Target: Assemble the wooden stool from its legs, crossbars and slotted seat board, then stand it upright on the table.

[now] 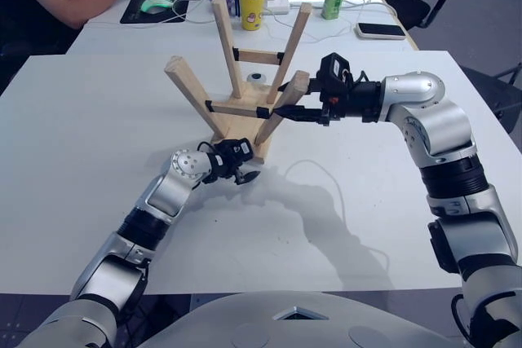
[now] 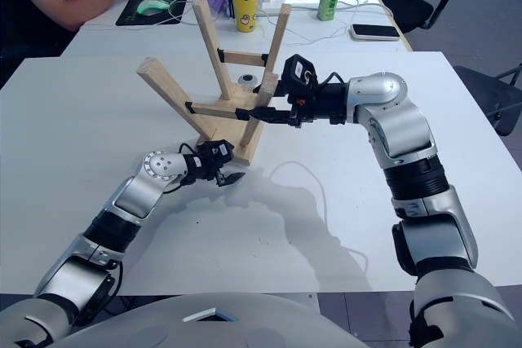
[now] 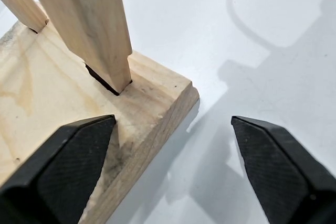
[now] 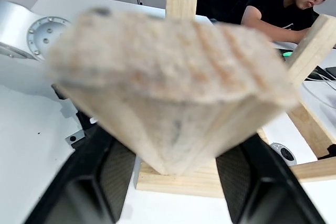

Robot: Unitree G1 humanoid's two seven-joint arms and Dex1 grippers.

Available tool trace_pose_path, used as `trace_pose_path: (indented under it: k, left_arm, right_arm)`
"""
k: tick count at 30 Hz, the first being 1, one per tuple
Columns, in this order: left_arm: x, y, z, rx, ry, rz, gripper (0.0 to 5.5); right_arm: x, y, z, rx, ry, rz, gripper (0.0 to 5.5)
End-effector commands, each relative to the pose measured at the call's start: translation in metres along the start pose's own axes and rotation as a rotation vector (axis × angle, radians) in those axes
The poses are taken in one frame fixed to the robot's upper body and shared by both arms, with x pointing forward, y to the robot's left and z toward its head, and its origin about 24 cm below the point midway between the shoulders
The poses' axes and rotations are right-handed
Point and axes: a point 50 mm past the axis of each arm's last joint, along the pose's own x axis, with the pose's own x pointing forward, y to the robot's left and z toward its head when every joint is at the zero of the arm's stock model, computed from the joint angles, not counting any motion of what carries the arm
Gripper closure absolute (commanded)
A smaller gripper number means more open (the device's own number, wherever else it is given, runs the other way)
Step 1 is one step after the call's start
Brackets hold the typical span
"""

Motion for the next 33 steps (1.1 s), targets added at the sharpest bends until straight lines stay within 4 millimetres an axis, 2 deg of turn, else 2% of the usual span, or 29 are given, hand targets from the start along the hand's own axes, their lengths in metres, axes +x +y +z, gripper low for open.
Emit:
trace_pose_path:
  k: [1,7,13,17,21,25,33]
  left_arm:
    - [0.005,-0.013,-0.02,-0.107,0.041,-0.042,1.41]
    - [0.007,-0.009,-0.029,-0.154,0.066,-0.008,1.41]
    - [0.006,0.0,-0.048,-0.216,0.116,0.052,1.41]
    - [0.004,0.013,-0.042,-0.316,0.004,0.149,1.41]
    - [-0.007,0.023,-0.031,-0.455,-0.184,0.196,1.41]
    - [-0.01,0.031,-0.042,-0.49,-0.136,0.285,2.02]
    - [0.017,0.008,-0.059,-0.606,0.022,0.224,3.29]
  right_arm:
    - [0.019,0.039,-0.076,0.218,0.271,0.129,3.44]
    - [0.018,0.02,-0.066,0.233,0.257,0.074,3.44]
    - [0.016,0.012,-0.07,0.222,0.315,0.074,3.44]
    - [0.015,0.013,-0.072,0.223,0.331,0.092,3.44]
    - [0.014,0.013,-0.074,0.224,0.343,0.1,3.44]
    - [0.013,0.011,-0.071,0.222,0.341,0.106,3.44]
    - [0.024,0.008,-0.061,0.197,0.3,0.113,3.44]
